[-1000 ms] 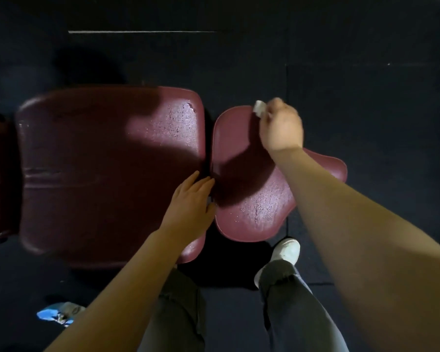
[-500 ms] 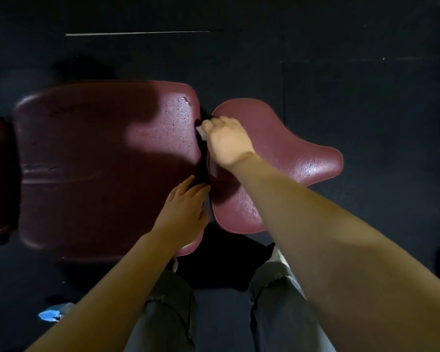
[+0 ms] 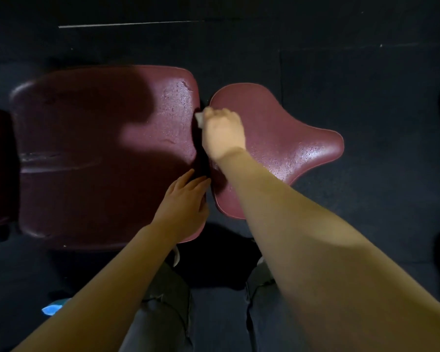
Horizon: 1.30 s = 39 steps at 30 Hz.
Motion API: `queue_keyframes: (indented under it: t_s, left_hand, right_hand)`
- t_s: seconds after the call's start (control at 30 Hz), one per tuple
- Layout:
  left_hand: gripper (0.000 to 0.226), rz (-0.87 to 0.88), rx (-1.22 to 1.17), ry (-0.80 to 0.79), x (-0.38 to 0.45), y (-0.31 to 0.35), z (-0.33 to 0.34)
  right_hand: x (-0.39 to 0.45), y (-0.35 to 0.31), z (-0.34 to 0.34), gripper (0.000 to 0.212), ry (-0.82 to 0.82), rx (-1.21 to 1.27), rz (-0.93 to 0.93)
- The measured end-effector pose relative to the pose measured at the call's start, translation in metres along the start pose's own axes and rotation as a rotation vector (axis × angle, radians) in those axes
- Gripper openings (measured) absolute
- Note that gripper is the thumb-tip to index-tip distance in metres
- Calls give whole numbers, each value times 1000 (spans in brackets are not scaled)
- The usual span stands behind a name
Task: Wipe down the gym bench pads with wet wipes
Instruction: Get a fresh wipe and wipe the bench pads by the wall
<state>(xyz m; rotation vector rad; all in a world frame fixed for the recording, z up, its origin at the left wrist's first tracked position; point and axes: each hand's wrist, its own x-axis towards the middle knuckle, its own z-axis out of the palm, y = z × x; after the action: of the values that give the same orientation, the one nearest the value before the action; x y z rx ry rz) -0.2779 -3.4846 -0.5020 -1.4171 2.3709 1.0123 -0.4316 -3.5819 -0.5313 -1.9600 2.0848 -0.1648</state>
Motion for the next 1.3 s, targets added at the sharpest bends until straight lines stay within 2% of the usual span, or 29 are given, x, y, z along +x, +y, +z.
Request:
queue_keyframes:
  t_s: [0.03, 0.1, 0.17, 0.27, 0.37, 0.47, 0.5, 0.53, 0.6, 0.7, 0.77, 0.8, 0.87, 0.93, 1.0, 1.03, 1.1, 1.17, 1.23, 1.3]
  left_hand:
    - [55, 2, 11, -4, 0, 0, 0]
    - [58, 4, 23, -15, -2, 0, 0]
    - [60, 3, 23, -24, -3, 2, 0]
    - [61, 7, 25, -50, -3, 4, 1]
    - [61, 3, 23, -63, -2, 5, 2]
    - [60, -12, -10, -47, -1, 4, 1]
    - [59, -17, -17, -37, -1, 4, 0]
    - [59, -20, -19, -30, 0, 3, -1]
    - [60, -29, -30, -18, 0, 2, -4]
    - [62, -47, -42, -10, 0, -1, -5]
    - [63, -41, -14, -11, -1, -3, -5]
    - [63, -35, -3, -10, -2, -3, -4]
    - [63, -18, -2, -9, -3, -3, -4]
    - [62, -6, -15, -11, -5, -3, -3]
    - [61, -6, -20, -23, -5, -3, -2]
    - [61, -7, -21, -24, -4, -3, -1]
    - [61, -5, -24, -18, -3, -4, -1]
    - [61, 0, -19, -24, -4, -5, -1]
    - [61, 8, -13, -23, -4, -5, 0]
    - [61, 12, -7, -30, -4, -5, 0]
  right_hand:
    - [-4, -2, -1, 32, -41, 4, -74]
    - [-13, 15, -11, 39, -46, 28, -100]
    - [-23, 49, -22, 26, -24, 2, -30]
    - [-49, 117, -38, 19, 9, -99, 153]
    - [-82, 169, -52, 19, 146, -64, 402]
    - [-88, 174, -54, 22, 243, 48, 713]
    - [-80, 164, -50, 25, 248, 47, 760]
    - [-70, 148, -46, 27, 233, 25, 753]
    - [-48, 101, -35, 27, 177, 34, 613]
    - [-33, 20, -18, 10, 185, 137, 170]
    - [-38, -1, -12, 7, 36, 139, -69]
    - [-42, 2, -13, 16, 1, 120, -120]
    - [-50, 30, -22, 18, 42, 86, -65]
    - [-65, 77, -34, 12, 68, 4, 121]
    - [-90, 129, -46, 18, 70, -77, 304]
    - [-103, 151, -53, 19, 127, -74, 407]
    - [-116, 168, -59, 19, 240, 10, 623]
    - [-110, 153, -53, 18, 266, 86, 737]
    - [-93, 113, -40, 11, 284, 118, 646]
    - [-79, 55, -24, 7, 256, 112, 343]
